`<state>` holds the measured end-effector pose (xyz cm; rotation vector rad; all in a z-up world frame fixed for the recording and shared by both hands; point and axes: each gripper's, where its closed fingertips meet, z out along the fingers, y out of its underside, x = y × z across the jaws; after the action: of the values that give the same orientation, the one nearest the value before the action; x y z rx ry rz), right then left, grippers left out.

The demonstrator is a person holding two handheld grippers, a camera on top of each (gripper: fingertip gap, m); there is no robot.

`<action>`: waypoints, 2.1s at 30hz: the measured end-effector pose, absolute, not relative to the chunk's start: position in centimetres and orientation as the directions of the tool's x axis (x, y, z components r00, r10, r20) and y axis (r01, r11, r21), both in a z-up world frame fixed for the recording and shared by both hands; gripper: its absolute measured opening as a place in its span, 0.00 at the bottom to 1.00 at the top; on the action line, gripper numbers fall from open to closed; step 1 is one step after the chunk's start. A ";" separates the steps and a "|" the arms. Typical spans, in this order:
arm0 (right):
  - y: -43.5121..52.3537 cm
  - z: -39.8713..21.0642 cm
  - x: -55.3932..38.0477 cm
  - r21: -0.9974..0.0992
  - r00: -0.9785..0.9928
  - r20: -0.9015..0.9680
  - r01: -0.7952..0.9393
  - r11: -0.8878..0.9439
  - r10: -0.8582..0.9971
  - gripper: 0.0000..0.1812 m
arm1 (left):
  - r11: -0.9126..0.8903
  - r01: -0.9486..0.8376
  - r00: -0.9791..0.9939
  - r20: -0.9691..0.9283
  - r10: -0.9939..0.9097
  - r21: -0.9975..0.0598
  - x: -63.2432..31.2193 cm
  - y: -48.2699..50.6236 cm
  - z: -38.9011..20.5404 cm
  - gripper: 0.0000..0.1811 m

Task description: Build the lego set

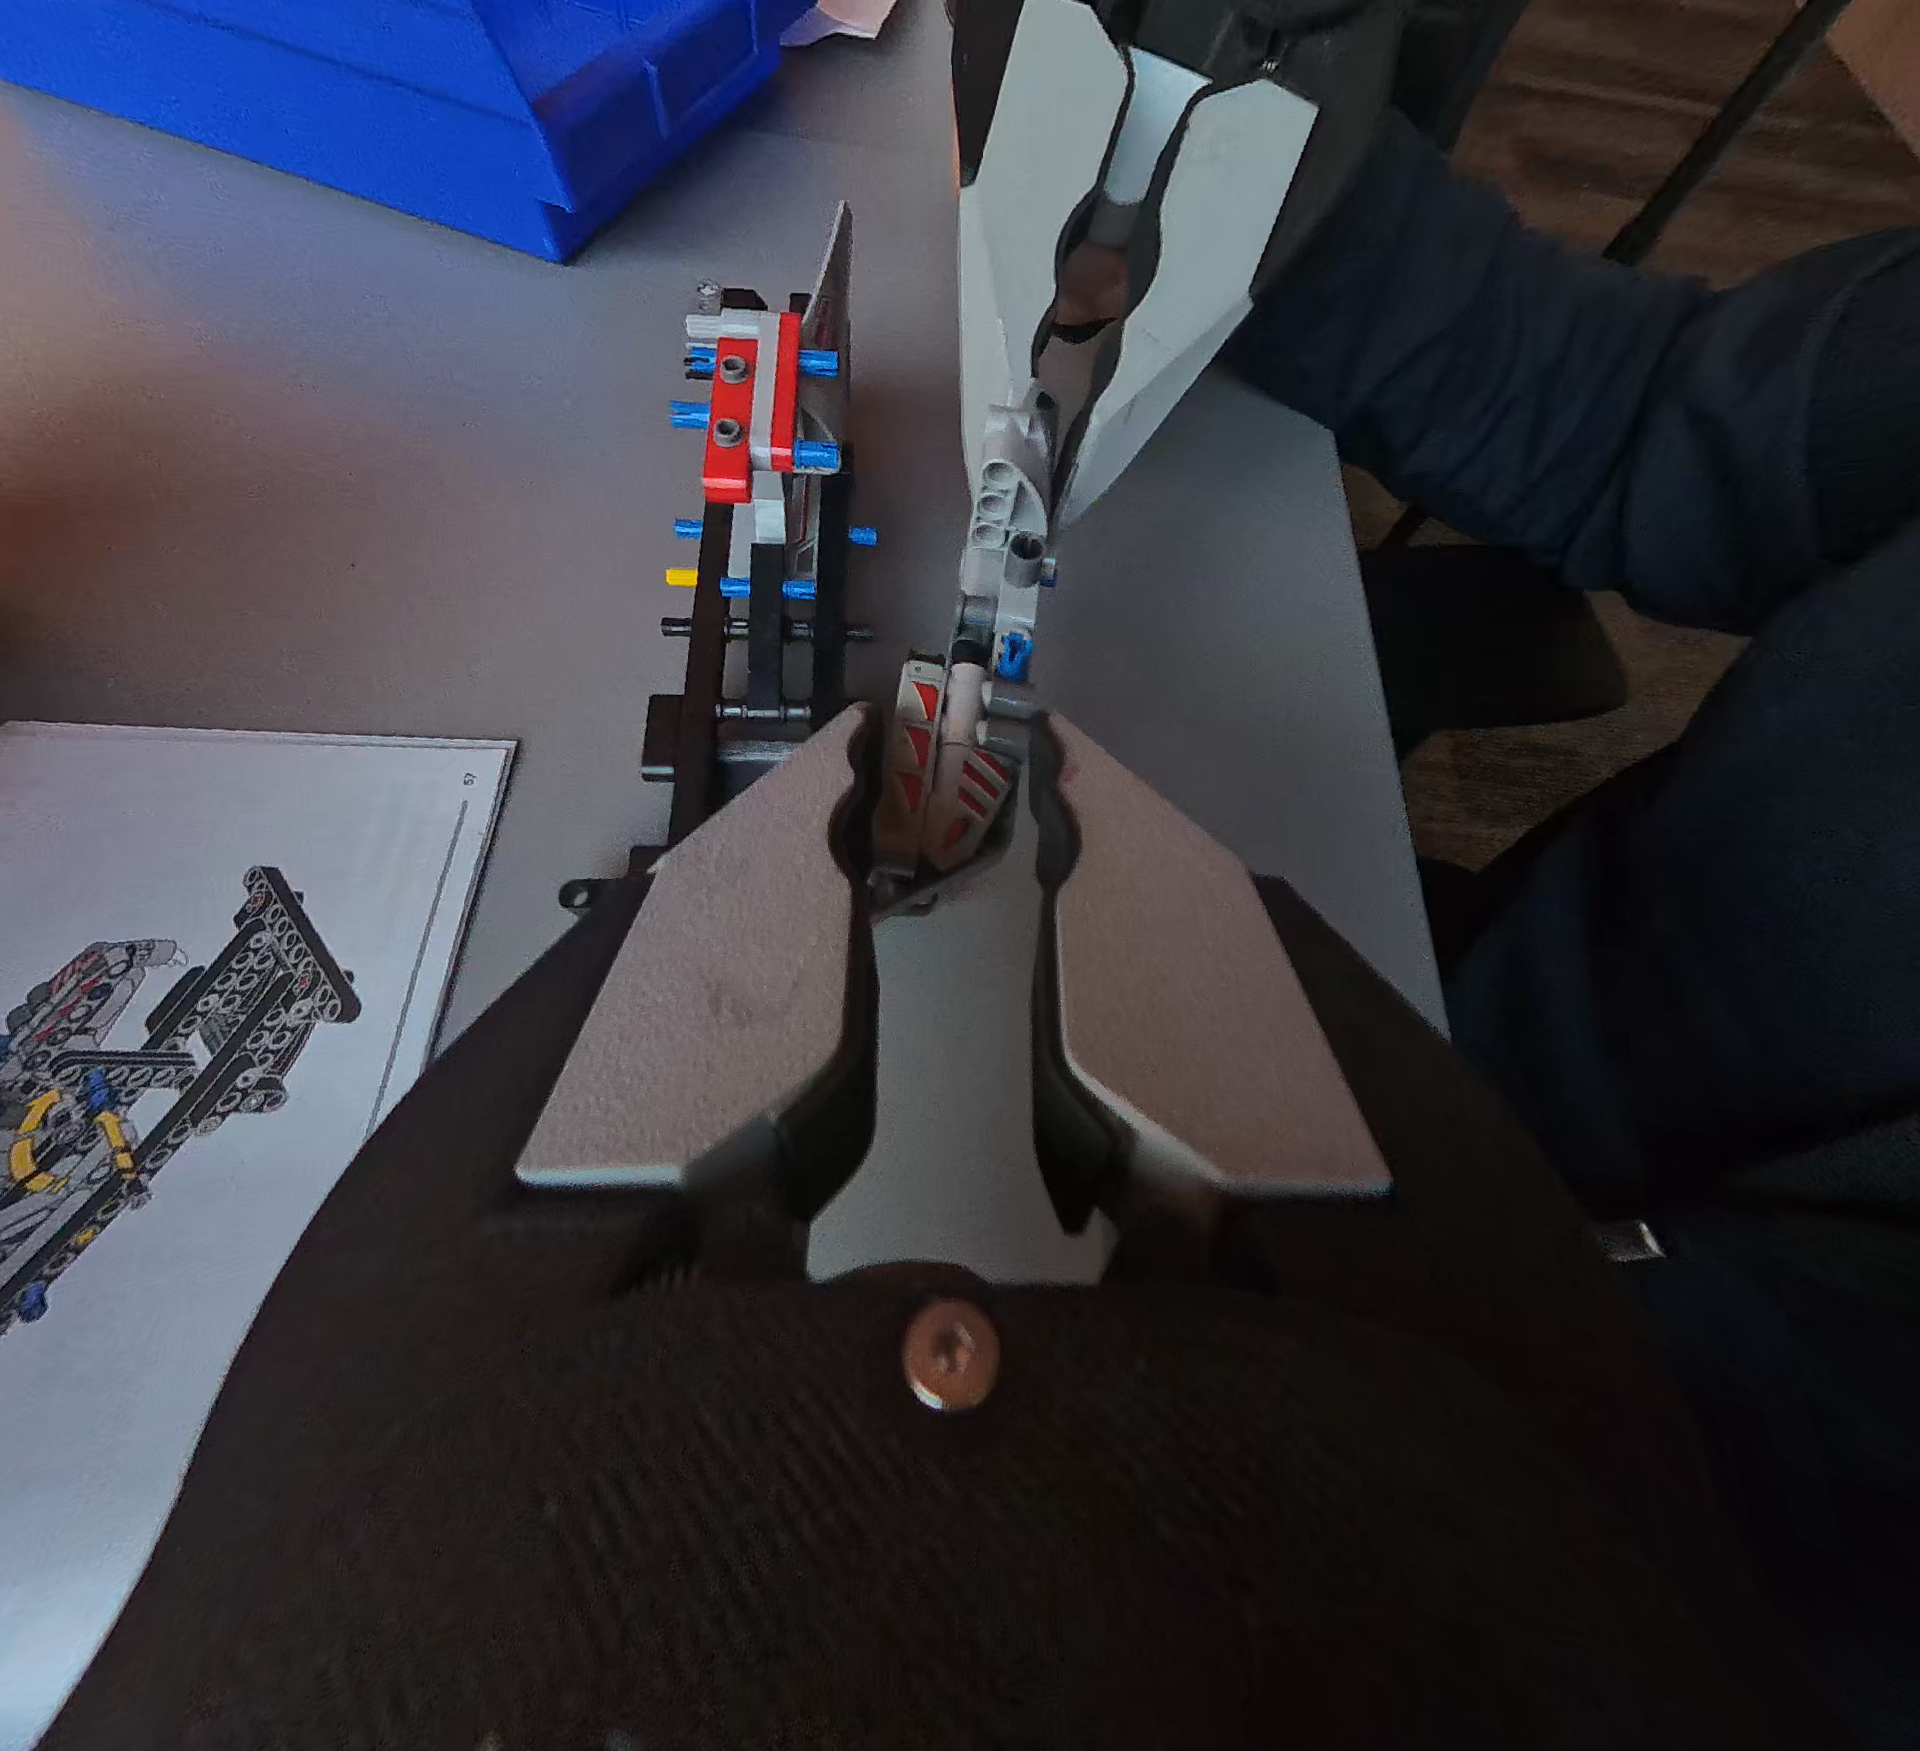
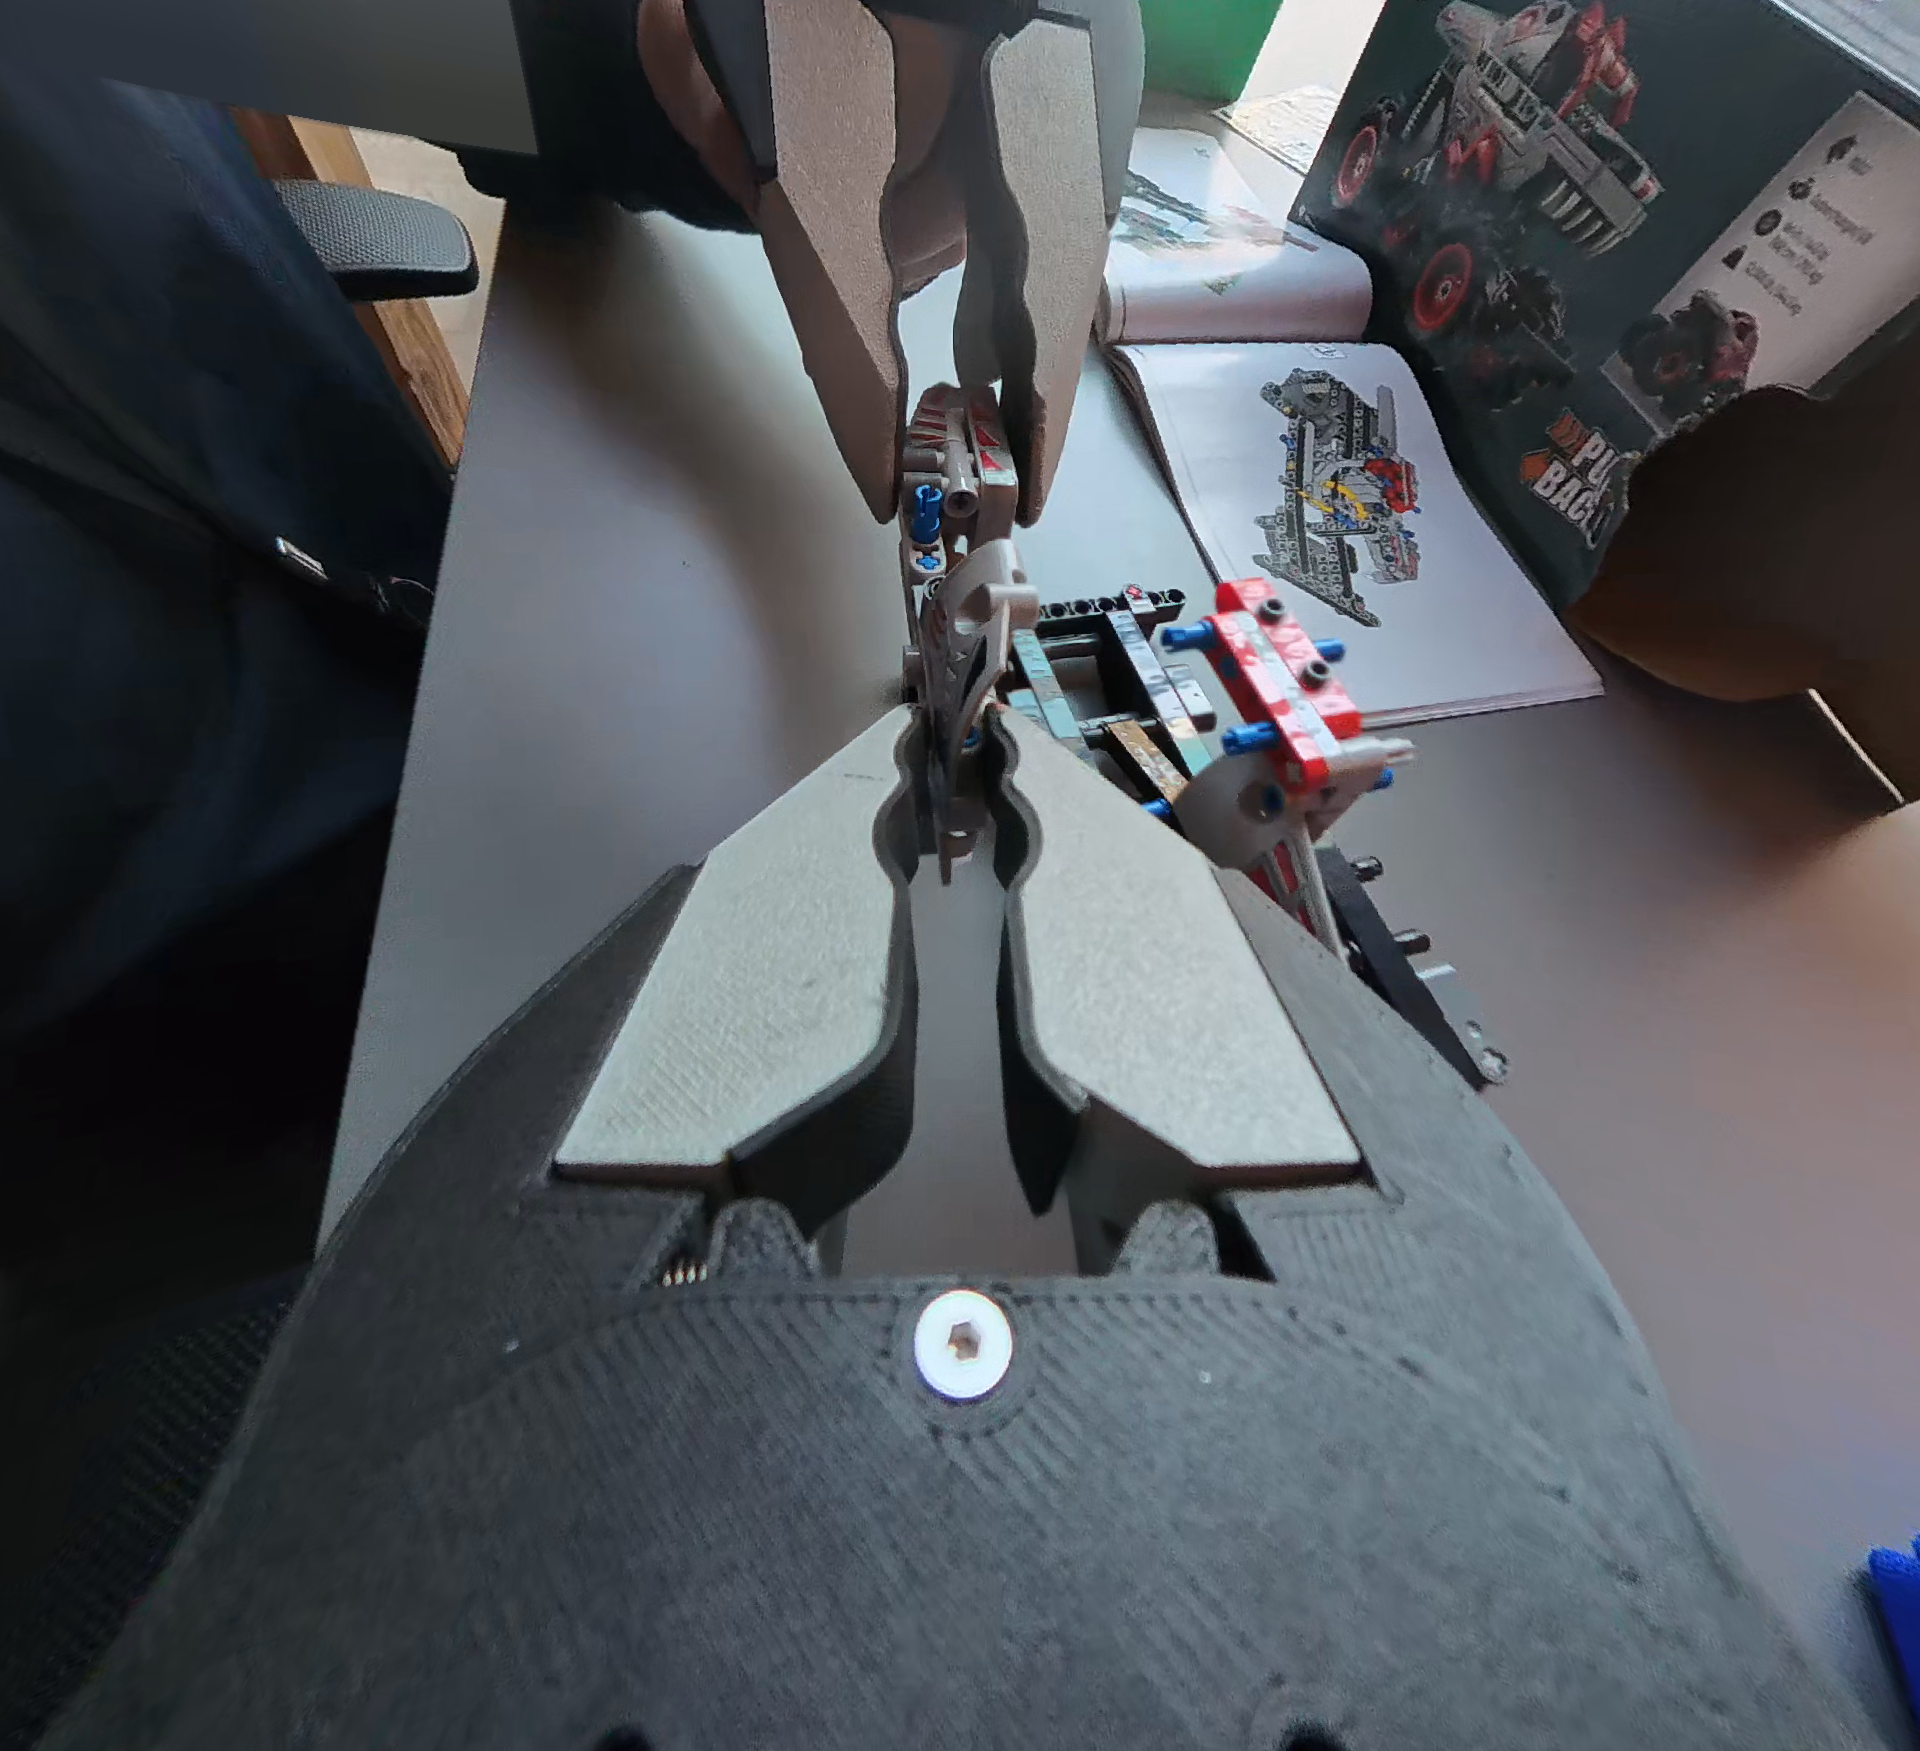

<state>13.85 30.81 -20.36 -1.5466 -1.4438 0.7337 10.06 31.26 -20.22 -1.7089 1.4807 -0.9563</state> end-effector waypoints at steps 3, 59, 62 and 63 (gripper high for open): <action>30.8 -20.1 14.2 -0.889 0.152 0.160 0.452 0.076 0.975 0.03 | -0.141 -0.477 0.079 0.117 -0.990 -0.868 10.5 31.4 -20.3 0.21; 32.7 -18.3 16.7 -0.947 0.278 0.176 0.311 0.085 0.944 0.00 | -0.125 -0.343 0.175 0.067 -0.982 -0.931 11.6 32.3 -20.2 0.13; 32.6 -18.2 16.6 -0.956 0.267 0.144 0.287 0.064 0.953 0.00 | -0.112 -0.327 0.171 0.057 -0.984 -0.938 11.4 32.1 -19.6 0.13; 32.6 -18.2 16.5 -0.957 0.268 0.139 0.285 0.059 0.953 0.00 | -0.104 -0.326 0.171 0.049 -0.984 -0.940 11.3 32.1 -19.4 0.13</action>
<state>16.49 32.63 -18.20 -1.4525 -1.2281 0.7750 11.35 32.07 -19.45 -1.5866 1.2884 -0.9633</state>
